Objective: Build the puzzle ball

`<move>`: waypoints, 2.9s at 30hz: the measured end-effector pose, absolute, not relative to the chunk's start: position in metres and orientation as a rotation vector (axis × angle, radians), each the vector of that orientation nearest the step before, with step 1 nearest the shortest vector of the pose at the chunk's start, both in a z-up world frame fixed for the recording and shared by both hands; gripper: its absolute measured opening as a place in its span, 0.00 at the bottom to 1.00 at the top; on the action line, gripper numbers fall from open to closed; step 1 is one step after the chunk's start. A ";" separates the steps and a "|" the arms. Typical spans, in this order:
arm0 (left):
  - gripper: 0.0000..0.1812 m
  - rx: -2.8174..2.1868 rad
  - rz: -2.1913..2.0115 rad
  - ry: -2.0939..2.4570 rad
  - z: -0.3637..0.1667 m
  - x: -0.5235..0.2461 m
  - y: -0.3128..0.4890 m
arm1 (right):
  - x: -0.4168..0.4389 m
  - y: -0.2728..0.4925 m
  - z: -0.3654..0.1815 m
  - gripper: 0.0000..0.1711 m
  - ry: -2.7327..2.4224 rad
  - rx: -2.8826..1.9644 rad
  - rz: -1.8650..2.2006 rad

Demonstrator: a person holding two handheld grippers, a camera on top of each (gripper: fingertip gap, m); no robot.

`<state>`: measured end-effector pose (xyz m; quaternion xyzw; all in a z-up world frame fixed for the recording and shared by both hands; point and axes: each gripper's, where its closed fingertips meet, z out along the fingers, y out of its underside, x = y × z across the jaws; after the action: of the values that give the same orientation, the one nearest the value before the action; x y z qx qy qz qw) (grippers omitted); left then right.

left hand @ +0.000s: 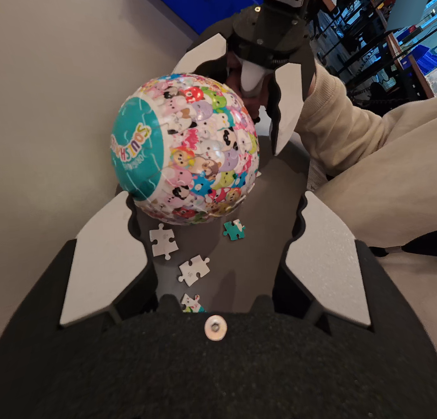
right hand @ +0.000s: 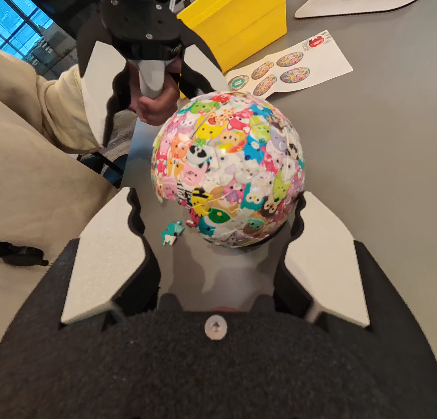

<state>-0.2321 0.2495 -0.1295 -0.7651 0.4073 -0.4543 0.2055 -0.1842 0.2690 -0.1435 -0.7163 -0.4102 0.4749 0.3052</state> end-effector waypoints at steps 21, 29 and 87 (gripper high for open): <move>0.40 -1.943 -1.156 1.213 -0.078 -0.251 0.254 | -0.176 0.187 -0.112 0.66 -0.525 -1.772 1.297; 0.06 -1.858 -1.076 1.419 -0.034 -0.209 0.265 | -0.173 0.218 -0.076 0.73 0.214 -1.440 1.794; 0.00 -1.965 -0.938 1.569 -0.088 -0.175 0.274 | -0.155 0.245 -0.057 0.69 0.586 -0.819 2.204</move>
<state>-0.1750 0.2736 -0.0875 -0.7131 0.5694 -0.3405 0.2267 -0.1548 0.2449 -0.0573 -0.3163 0.2264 0.8516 0.3514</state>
